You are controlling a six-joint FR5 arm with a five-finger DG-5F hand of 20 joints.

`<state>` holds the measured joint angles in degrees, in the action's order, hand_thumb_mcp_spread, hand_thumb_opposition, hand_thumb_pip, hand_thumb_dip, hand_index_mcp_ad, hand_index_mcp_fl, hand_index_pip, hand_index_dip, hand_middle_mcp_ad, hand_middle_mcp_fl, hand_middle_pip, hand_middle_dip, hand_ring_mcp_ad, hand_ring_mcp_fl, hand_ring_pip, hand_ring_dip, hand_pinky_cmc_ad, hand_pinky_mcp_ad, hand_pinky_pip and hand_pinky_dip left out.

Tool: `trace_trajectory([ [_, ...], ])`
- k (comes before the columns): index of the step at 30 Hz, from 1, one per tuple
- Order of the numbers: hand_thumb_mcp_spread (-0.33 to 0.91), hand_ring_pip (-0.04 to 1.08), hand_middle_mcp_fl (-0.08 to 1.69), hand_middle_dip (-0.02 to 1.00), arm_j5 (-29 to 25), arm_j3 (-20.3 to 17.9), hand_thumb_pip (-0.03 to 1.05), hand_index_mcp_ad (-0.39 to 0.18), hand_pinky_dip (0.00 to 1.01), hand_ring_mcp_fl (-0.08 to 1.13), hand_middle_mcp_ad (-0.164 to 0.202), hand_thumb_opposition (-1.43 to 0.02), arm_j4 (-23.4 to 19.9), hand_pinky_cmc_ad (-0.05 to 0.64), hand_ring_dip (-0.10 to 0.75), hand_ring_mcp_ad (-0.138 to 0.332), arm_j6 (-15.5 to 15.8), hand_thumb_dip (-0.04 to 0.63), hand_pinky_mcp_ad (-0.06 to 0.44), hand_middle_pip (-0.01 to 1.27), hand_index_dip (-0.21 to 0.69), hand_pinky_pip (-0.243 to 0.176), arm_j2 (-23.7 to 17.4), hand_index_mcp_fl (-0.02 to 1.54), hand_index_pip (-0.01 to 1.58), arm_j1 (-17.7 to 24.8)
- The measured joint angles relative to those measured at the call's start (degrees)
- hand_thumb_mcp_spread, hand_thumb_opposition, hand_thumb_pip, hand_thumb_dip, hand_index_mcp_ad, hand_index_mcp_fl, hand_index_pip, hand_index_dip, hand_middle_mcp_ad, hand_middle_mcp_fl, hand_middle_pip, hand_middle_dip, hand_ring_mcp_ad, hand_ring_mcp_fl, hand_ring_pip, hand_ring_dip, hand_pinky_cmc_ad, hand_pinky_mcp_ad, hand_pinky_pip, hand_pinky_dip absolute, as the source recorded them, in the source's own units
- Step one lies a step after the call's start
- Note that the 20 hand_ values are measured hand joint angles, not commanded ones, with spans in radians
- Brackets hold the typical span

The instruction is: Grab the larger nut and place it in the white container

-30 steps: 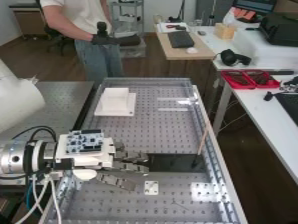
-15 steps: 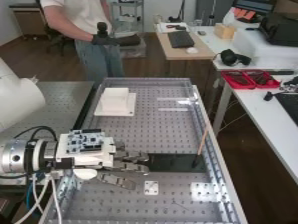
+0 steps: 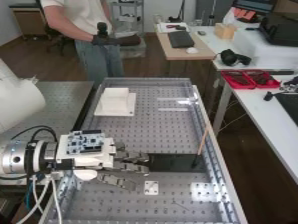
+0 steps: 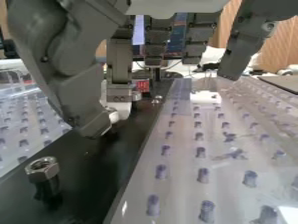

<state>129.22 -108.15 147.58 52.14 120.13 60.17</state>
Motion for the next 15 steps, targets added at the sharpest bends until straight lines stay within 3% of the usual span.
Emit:
trace_trajectory([
  [8, 0.35, 0.08, -0.01, 0.21, -0.15, -0.08, 0.77, -0.166, 0.47, 0.01, -0.009, -0.85, -0.31, 0.347, 0.124, 0.113, -0.20, 0.236, 0.290, 0.12, 0.031, -0.080, 0.15, 0.13, 1.54, 0.12],
  [15, 0.36, 0.08, -0.01, 0.21, -0.82, -0.39, 0.75, -0.126, 0.47, 0.01, -0.012, -0.86, -1.00, 0.347, 0.124, 0.113, -1.20, 0.236, 0.284, 0.12, 0.017, -0.080, 0.05, 0.20, 1.54, 0.52],
])
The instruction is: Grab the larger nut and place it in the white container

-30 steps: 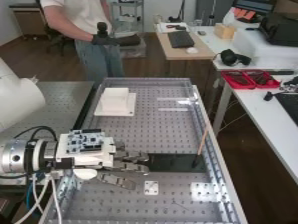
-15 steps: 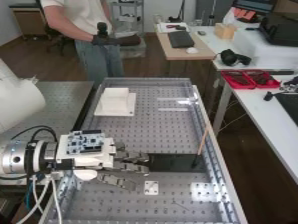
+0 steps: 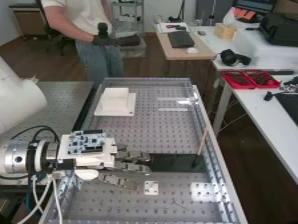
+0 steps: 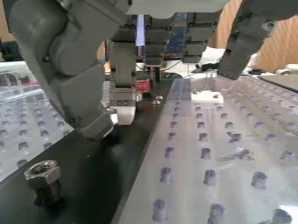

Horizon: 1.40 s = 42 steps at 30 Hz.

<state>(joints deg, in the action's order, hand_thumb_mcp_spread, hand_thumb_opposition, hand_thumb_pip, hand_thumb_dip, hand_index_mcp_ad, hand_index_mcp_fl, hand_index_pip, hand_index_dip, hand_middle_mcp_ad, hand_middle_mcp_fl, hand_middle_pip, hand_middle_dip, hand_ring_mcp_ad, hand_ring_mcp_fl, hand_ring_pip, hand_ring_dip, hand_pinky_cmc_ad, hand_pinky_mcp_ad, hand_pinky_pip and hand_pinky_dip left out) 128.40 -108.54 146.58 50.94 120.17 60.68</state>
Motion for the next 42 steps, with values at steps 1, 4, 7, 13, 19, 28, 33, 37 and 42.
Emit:
trace_trajectory([
  [1, 0.36, 0.08, -0.01, 0.21, -0.04, -0.02, 0.75, -0.119, 0.47, 0.01, -0.012, -0.86, -0.05, 0.347, 0.124, 0.113, -0.08, 0.236, 0.284, 0.12, 0.019, -0.080, -0.01, 0.21, 1.54, 0.02],
  [4, 0.35, 0.08, -0.01, 0.21, -0.22, -0.03, 0.74, -0.115, 0.47, 0.01, -0.010, -0.86, -0.18, 0.347, 0.124, 0.113, -0.57, 0.236, 0.281, 0.12, 0.000, -0.080, -0.02, 0.24, 1.53, 0.06],
  [7, 0.35, 0.08, 0.05, 0.21, -0.37, 0.08, 0.74, -0.117, 0.44, 0.01, -0.012, -0.87, 0.14, 0.347, 0.124, 0.113, -0.67, 0.236, 0.278, 0.12, 0.000, -0.077, 0.04, 0.26, 1.52, 0.05],
  [13, 0.40, 0.08, 0.05, 0.21, -0.54, 0.21, 0.66, -0.117, 0.42, 0.01, -0.012, -0.94, 0.07, 0.347, 0.124, 0.112, -1.21, 0.236, 0.278, 0.12, 0.000, -0.075, -0.12, 0.32, 1.50, 0.09],
  [19, 0.38, 0.08, 0.08, 0.21, -0.85, 0.24, 0.55, -0.117, 0.41, 0.01, -0.009, -0.95, -1.54, 0.347, 0.126, 0.113, -3.24, 0.176, 0.279, 0.12, 0.024, -0.075, -1.40, 0.56, 1.51, 0.15],
  [28, 0.38, 0.08, 0.08, 0.21, -1.27, -0.01, 0.55, -0.117, 0.40, 0.01, -0.009, -0.95, -3.72, 0.349, 0.126, 0.113, -6.62, 0.176, 0.279, 0.12, 0.035, -0.075, -3.86, 0.56, 1.51, 0.47],
  [33, 0.38, 0.08, 0.08, 0.21, -0.48, -0.91, 0.55, -0.117, 0.40, 0.01, -0.009, -0.95, -4.95, 0.349, 0.126, 0.113, -8.88, 0.176, 0.279, 0.12, 0.035, -0.075, -7.03, 0.56, 1.51, 0.83],
  [37, 0.38, 0.08, 0.08, 0.21, 1.01, -2.03, 0.55, -0.117, 0.40, 0.01, -0.009, -0.95, -5.63, 0.349, 0.126, 0.113, -10.31, 0.176, 0.279, 0.12, 0.035, -0.075, -10.05, 0.56, 1.51, 1.22],
  [42, 0.38, 0.08, 0.08, 0.22, 3.94, -4.45, 0.55, -0.117, 0.40, 0.01, -0.005, -0.95, -6.37, 0.349, 0.126, 0.113, -12.10, 0.176, 0.279, 0.13, 0.051, -0.075, -13.76, 0.56, 1.51, 2.19],
])
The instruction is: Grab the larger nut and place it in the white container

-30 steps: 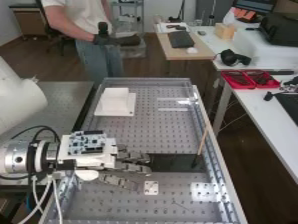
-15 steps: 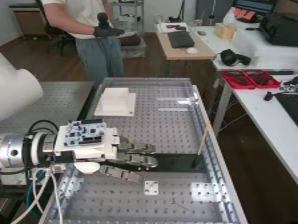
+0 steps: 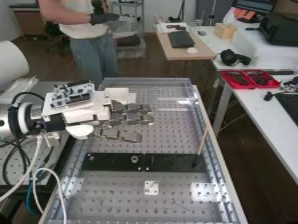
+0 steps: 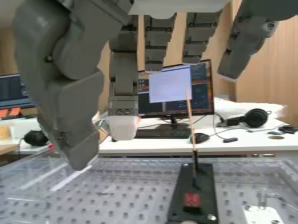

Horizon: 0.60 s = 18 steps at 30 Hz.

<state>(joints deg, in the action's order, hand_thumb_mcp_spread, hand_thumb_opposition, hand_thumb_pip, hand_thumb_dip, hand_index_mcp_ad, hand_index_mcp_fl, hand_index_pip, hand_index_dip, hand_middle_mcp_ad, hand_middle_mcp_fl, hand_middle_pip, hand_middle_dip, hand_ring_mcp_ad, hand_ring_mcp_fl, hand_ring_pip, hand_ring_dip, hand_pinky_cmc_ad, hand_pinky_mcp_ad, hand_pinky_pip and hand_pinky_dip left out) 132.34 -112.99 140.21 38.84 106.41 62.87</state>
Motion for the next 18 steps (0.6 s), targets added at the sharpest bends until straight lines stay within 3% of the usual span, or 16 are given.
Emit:
trace_trajectory([
  [10, 0.38, 0.08, 0.14, 0.22, 0.85, -5.40, 0.55, -0.115, 0.40, 0.01, -0.003, -0.95, -0.12, 0.346, 0.126, 0.113, -1.19, 0.176, 0.279, 0.13, 0.049, -0.075, -6.77, 0.56, 1.51, 5.62],
  [16, 0.38, 0.08, 0.14, 0.22, -3.42, -8.45, 0.55, -0.115, 0.40, 0.01, -0.012, -0.95, 0.44, 0.349, 0.126, 0.115, -1.42, 0.176, 0.278, 0.13, 0.063, -0.075, -10.26, 0.56, 1.51, 11.78],
  [18, 0.38, 0.08, 0.14, 0.22, -6.16, -9.60, 0.55, -0.113, 0.40, 0.01, 0.003, -0.95, 0.89, 0.349, 0.126, 0.113, -1.34, 0.176, 0.279, 0.13, 0.063, -0.075, -11.51, 0.56, 1.51, 14.69],
])
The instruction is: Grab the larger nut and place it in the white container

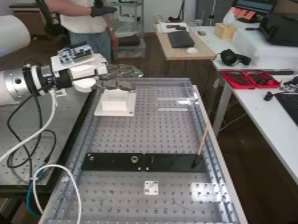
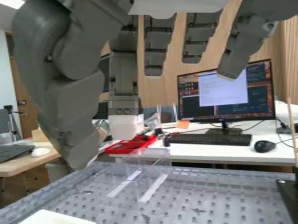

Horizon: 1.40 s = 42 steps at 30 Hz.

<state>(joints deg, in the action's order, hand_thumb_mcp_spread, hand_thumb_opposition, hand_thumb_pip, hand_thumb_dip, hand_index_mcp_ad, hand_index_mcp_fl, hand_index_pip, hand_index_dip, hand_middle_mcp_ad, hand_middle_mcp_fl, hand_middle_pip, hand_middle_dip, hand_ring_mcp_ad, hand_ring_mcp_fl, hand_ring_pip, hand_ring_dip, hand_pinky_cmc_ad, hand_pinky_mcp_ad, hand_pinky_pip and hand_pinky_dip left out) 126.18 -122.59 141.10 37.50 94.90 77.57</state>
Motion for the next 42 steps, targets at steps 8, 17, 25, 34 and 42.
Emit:
trace_trajectory([
  [8, 0.38, 0.09, 0.14, 0.22, -9.37, -2.85, 0.55, -0.117, 0.39, 0.01, 0.005, -0.95, 1.72, 0.349, 0.126, 0.113, 0.52, 0.176, 0.281, 0.13, 0.065, -0.075, -2.30, 0.56, 1.51, 8.96],
  [17, 0.38, 0.09, 0.14, 0.22, -20.53, -5.77, 0.55, -0.117, 0.38, 0.01, 0.009, -0.95, 1.04, 0.349, 0.126, 0.112, 0.15, 0.176, 0.281, 0.13, 0.065, -0.075, -2.61, 0.56, 1.51, 19.29],
  [25, 0.38, 0.09, 0.14, 0.22, -31.14, -7.14, 0.55, -0.117, 0.38, 0.01, 0.009, -0.95, -1.87, 0.349, 0.126, 0.113, -1.58, 0.176, 0.281, 0.13, 0.065, -0.075, 1.32, 0.56, 1.51, 25.79],
  [34, 0.38, 0.09, 0.14, 0.22, -37.38, -7.39, 0.55, -0.117, 0.38, 0.01, 0.007, -0.95, -1.82, 0.349, 0.126, 0.113, -2.68, 0.176, 0.281, 0.13, 0.065, -0.075, 4.29, 0.56, 1.51, 27.91],
  [42, 0.38, 0.09, 0.14, 0.22, -39.36, -7.17, 0.56, -0.119, 0.38, 0.01, 0.010, -0.95, 0.63, 0.346, 0.126, 0.113, -2.36, 0.178, 0.281, 0.13, 0.065, -0.075, 3.82, 0.47, 1.52, 29.75],
])
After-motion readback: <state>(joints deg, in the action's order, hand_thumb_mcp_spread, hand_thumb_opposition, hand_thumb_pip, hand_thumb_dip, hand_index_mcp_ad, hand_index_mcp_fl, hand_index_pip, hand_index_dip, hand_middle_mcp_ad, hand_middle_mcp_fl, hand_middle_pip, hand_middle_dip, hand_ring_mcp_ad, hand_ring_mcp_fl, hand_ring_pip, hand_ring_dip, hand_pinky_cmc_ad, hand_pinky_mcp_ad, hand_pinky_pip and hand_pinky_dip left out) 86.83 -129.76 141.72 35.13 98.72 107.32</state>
